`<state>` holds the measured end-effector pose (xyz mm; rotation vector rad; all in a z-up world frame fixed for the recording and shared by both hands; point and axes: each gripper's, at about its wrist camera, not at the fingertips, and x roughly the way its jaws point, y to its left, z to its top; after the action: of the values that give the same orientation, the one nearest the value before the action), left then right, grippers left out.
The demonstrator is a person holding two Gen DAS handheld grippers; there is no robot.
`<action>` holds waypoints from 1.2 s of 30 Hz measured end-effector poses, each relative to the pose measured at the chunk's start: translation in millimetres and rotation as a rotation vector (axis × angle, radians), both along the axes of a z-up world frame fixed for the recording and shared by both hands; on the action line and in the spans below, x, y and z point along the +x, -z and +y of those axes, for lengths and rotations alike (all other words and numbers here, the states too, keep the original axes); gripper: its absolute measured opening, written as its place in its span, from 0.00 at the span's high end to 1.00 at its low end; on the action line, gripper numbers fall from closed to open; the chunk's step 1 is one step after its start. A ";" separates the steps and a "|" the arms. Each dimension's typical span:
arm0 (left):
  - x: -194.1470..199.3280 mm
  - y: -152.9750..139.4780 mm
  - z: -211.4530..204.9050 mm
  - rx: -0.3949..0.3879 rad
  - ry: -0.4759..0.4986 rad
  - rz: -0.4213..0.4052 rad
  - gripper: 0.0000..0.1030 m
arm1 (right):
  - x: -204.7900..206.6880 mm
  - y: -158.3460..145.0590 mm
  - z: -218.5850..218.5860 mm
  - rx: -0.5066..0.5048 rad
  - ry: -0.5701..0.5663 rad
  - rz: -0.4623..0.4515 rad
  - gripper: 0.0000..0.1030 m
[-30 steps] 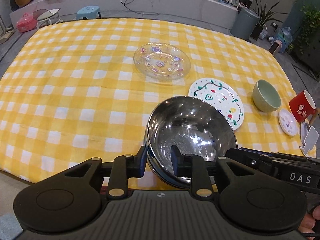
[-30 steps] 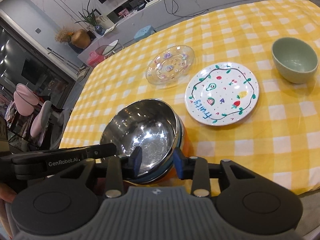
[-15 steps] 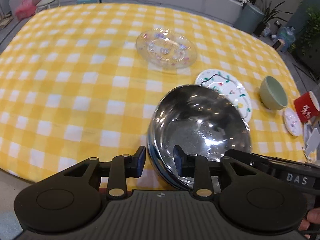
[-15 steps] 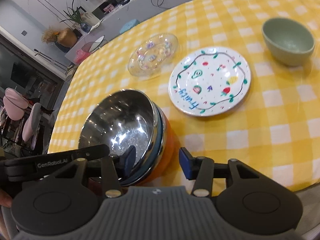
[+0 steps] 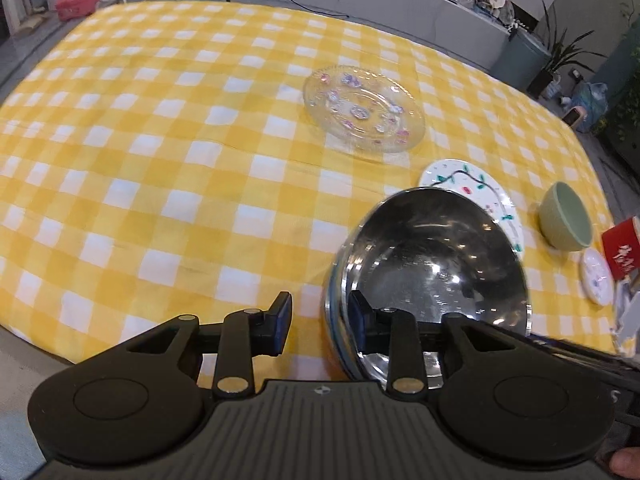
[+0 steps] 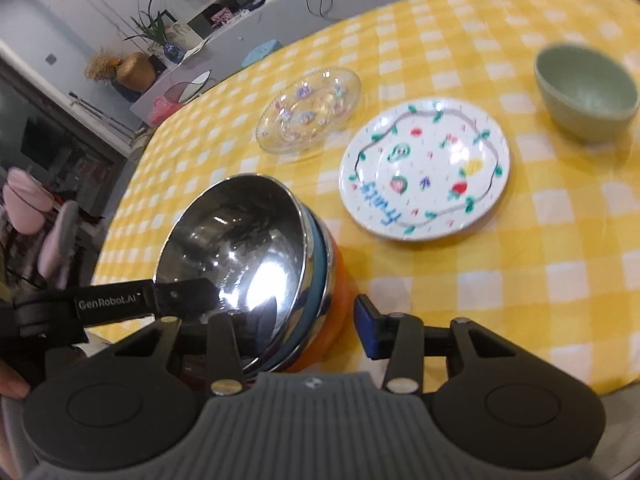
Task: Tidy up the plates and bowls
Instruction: 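Lower the blue bowl into the orange bowl and open both grippers, then move both grippers to the pale green bowl and close on its rim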
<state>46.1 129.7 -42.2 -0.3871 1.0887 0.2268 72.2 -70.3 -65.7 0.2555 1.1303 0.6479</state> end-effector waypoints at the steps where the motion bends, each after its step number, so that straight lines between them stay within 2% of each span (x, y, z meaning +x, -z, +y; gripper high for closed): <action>1: -0.2 0.3 0.2 -0.001 0.003 0.000 0.62 | -0.1 -0.7 0.1 -0.002 0.000 -0.007 0.56; 6: -0.8 -0.7 -0.8 0.013 0.004 -0.009 0.60 | 2.2 -12.4 -10.1 0.039 -0.001 -0.025 0.45; 8: 0.3 1.2 -2.0 0.032 0.003 -0.001 0.56 | 1.7 -19.8 -11.3 0.027 -0.027 -0.052 0.36; 14: -1.2 -1.2 -2.6 0.031 0.006 -0.004 0.56 | 2.9 -40.1 -24.8 0.063 -0.034 -0.074 0.34; 19: -5.3 -16.3 -9.2 0.020 0.020 -0.063 0.52 | 8.5 -58.0 -46.9 0.086 0.011 -0.116 0.30; 27: -11.3 -49.6 -26.8 0.129 0.000 -0.133 0.52 | 13.1 -74.7 -72.6 0.118 0.065 -0.151 0.28; 32: -11.6 -76.3 -47.2 0.256 -0.004 -0.174 0.52 | 13.0 -84.7 -85.0 0.126 0.089 -0.186 0.26; 36: -2.1 -94.2 -64.4 0.257 0.024 -0.222 0.51 | 16.8 -89.0 -99.4 0.128 0.128 -0.203 0.26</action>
<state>44.0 65.2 52.1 -0.1640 0.8327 0.2915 89.0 -169.7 23.3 0.3606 0.8717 0.6187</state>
